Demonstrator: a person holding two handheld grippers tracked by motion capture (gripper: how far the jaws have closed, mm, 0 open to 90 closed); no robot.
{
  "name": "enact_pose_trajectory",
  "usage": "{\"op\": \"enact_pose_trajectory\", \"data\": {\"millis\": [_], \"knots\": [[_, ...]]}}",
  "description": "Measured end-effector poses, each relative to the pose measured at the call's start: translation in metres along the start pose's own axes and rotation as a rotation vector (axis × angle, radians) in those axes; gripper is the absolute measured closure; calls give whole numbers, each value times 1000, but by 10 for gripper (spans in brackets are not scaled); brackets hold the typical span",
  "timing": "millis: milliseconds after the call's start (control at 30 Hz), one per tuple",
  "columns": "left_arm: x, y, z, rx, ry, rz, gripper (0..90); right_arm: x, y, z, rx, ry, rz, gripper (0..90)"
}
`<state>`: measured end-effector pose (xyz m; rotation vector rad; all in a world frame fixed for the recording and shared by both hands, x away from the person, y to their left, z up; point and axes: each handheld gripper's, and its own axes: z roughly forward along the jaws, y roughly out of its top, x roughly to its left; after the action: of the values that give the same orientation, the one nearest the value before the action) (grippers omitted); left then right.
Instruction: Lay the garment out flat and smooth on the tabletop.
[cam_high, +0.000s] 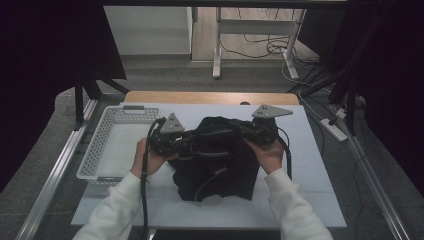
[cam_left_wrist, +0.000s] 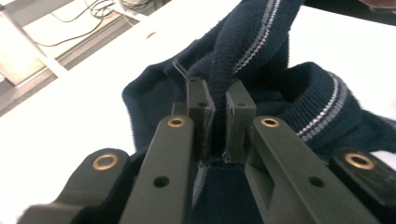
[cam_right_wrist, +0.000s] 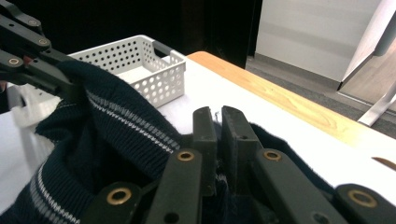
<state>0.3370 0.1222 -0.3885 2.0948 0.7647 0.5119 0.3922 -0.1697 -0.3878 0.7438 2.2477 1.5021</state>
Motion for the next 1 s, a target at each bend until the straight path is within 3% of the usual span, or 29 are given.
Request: {"op": "enact_pose_trajectory", "data": {"millis": [100, 167, 267, 333, 367, 433, 467, 533, 833, 1000], "knots": [[14, 1, 5, 24, 25, -13, 824, -6, 6, 12, -10, 2, 13, 808], [25, -4, 11, 61, 53, -33, 824, -9, 7, 18, -29, -23, 19, 593], [39, -17, 18, 102, 81, -77, 811, -17, 5, 15, -32, -16, 78, 505], [45, -24, 22, 116, 84, -113, 778, -19, 2, 10, -13, -26, 64, 478], [47, -27, 23, 129, 100, -120, 713, -19, -1, 7, -3, -30, 61, 465], [49, -29, 22, 116, 122, -155, 482, -21, -7, 3, 21, -34, 64, 448], [49, -29, 21, 110, 113, -166, 396, -21, -10, 1, 33, -38, 67, 439], [45, -27, 18, 100, 115, -157, 325, -24, -17, -1, 62, -44, 69, 417], [14, -23, 18, 67, 51, -100, 287, -36, -69, -16, 192, -90, 138, 380], [6, -30, 23, 55, 37, -119, 277, -43, -97, -20, 266, -116, 181, 365]]}}
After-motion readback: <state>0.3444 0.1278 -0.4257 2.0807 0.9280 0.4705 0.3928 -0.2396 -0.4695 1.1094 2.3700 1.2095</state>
